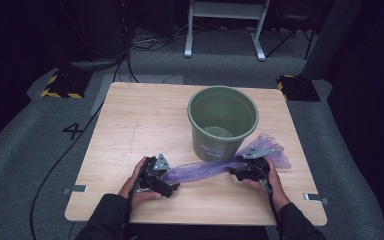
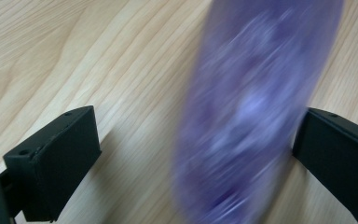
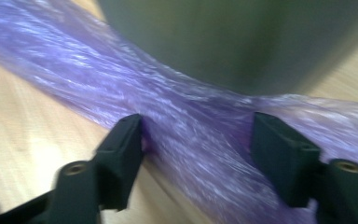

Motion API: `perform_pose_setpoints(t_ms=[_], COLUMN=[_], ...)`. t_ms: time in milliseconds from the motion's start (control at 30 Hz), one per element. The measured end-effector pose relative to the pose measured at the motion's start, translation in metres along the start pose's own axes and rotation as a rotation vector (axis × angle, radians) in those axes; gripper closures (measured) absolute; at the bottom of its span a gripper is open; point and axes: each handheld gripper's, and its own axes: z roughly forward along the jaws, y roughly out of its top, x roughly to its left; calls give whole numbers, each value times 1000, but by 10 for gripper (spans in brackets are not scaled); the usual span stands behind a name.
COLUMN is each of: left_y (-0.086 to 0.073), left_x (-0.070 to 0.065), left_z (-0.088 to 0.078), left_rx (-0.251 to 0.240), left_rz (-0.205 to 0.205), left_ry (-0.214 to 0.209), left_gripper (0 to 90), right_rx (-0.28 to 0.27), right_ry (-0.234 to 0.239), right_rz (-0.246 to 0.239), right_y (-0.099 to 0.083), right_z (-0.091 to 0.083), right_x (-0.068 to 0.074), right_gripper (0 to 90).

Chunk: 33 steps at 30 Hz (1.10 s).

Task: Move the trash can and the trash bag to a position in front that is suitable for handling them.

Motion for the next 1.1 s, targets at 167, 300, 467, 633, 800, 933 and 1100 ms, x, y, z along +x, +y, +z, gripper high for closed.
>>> perform_pose_setpoints(t_ms=[167,300,467,633,800,933,1100], left_y=[-13,-18,-25,-28,-29,-29,-28], left_x=[16,19,19,14,13,13,15], left_z=[-12,-17,-24,-26,-27,-27,-26], left_rx=[-1,-2,-4,-3,-4,-4,-2], left_rz=[-33,-50,-89,-106,-114,-114,-107], left_ry=[30,44,81,104,107,106,95], left_gripper=[1,2,1,3,3,3,0], right_rx=[-16,-16,-29,-37,-77,-116,-157], right_ry=[-13,-1,6,11,1,-10,-20], right_rz=[14,6,10,4,9,4,-20], right_y=[-8,-11,-16,-18,-18,-17,-17], right_z=[-10,-14,-19,-22,-29,-38,-48], right_x=[-18,-24,-30,-31,-33,-35,-35], right_gripper=[604,696,826,863,875,881,883])
